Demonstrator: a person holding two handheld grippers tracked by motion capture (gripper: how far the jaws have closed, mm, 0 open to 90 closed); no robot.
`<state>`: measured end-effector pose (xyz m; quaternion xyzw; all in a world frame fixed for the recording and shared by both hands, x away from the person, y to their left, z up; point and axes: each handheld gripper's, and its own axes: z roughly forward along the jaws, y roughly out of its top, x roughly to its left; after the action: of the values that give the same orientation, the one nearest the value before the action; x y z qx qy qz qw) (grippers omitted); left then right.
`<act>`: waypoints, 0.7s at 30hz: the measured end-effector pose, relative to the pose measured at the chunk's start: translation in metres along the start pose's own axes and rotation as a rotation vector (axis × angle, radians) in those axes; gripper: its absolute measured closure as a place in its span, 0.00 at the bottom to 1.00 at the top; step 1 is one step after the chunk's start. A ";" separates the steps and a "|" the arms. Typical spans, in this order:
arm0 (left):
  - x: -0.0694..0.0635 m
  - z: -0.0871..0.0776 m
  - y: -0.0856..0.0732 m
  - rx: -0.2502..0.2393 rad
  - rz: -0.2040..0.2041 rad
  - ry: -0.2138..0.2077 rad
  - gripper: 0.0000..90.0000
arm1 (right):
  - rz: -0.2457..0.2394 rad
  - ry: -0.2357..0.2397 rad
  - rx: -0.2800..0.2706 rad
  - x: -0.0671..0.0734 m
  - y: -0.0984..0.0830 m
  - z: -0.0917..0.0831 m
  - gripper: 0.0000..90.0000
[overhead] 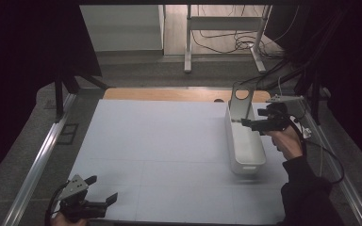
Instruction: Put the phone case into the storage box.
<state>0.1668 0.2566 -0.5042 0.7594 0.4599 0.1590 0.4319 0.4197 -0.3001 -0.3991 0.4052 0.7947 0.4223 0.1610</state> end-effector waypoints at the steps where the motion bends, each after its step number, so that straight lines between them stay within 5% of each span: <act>1: 0.000 0.000 0.000 0.000 -0.001 0.000 0.00 | -0.005 -0.007 0.005 0.002 -0.002 -0.001 0.08; 21: 0.002 0.000 -0.001 0.005 -0.019 -0.023 0.00 | -0.052 -0.071 0.038 0.045 -0.036 -0.021 0.01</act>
<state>0.1670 0.2582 -0.5049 0.7580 0.4623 0.1449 0.4367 0.3608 -0.2880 -0.4115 0.4023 0.8065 0.3884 0.1922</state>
